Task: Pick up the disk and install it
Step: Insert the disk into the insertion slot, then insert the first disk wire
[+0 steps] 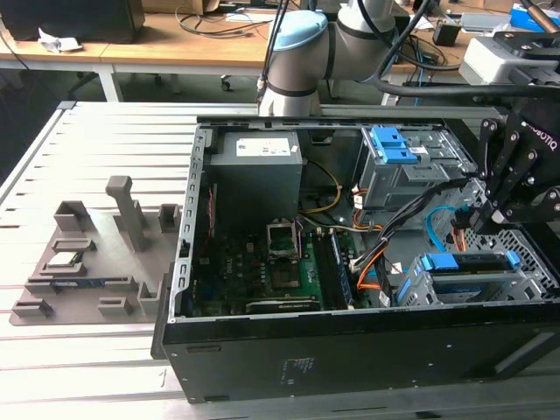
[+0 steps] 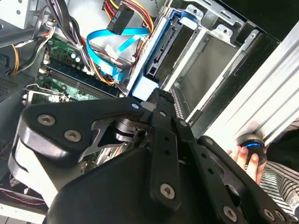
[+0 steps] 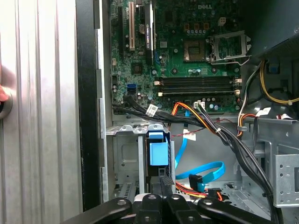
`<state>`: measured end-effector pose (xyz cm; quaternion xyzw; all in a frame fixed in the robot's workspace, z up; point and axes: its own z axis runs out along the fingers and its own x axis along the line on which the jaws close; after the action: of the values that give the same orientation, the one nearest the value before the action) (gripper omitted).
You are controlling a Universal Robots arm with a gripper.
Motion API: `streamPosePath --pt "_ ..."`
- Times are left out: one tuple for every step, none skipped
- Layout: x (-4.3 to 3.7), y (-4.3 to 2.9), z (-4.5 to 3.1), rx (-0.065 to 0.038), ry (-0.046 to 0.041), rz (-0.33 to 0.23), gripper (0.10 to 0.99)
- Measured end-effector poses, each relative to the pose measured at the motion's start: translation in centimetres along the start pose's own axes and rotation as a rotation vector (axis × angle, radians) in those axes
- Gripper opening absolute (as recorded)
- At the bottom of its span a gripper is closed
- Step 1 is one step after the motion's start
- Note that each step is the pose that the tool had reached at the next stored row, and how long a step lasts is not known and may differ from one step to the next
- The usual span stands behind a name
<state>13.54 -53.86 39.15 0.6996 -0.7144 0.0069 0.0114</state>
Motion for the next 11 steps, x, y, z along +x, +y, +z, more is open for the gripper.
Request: streamPosePath --pt "0.00 0.00 0.00 0.000 0.0000 0.000 0.106" --pt "0.00 0.00 0.00 0.000 0.0000 0.000 0.106" --pt "0.00 0.00 0.01 0.000 0.0000 0.000 0.106" --pt "0.00 0.00 0.01 0.000 0.0000 0.000 0.106" --pt "0.00 0.00 0.01 0.000 0.0001 0.000 0.106" --pt "0.00 0.00 0.01 0.000 0.0000 0.000 0.106" --pt "0.00 0.00 0.01 0.000 0.0000 0.000 0.106" --pt "0.00 0.00 0.02 0.000 0.0000 0.000 0.106" --pt "0.00 0.00 0.02 0.000 0.0000 0.000 0.106" --pt "0.00 0.00 0.02 0.000 0.0000 0.000 0.106" --pt "0.00 -0.01 0.02 0.000 0.0000 0.000 0.106"
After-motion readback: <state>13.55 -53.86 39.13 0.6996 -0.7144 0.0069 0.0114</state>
